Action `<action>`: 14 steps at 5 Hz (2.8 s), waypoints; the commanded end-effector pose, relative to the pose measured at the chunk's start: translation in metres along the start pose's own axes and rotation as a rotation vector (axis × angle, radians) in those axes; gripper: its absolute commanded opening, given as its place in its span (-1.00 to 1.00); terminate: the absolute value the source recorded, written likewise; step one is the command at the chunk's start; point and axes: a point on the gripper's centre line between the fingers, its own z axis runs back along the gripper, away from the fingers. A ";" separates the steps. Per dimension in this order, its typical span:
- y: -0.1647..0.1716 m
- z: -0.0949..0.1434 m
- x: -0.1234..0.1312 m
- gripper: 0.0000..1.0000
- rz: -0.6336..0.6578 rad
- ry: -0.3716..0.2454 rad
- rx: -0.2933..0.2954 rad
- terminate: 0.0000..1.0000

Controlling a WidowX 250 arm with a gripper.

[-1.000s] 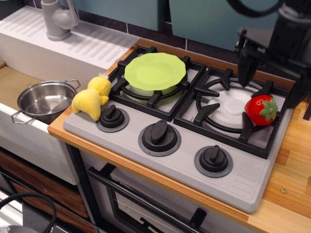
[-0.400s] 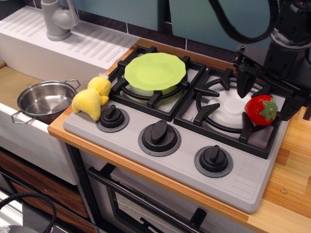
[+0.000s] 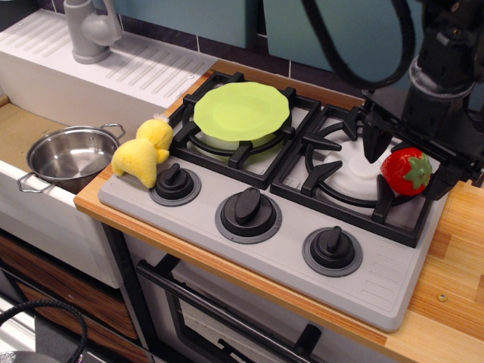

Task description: Put strawberry on plate and stuffedduck in pot or pan in sink

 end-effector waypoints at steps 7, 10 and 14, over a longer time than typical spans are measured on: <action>-0.011 -0.017 0.023 1.00 0.055 -0.180 -0.046 -1.00; -0.011 -0.005 0.018 -1.00 0.044 -0.135 -0.042 -1.00; 0.034 0.052 0.027 -1.00 -0.051 -0.062 0.039 -1.00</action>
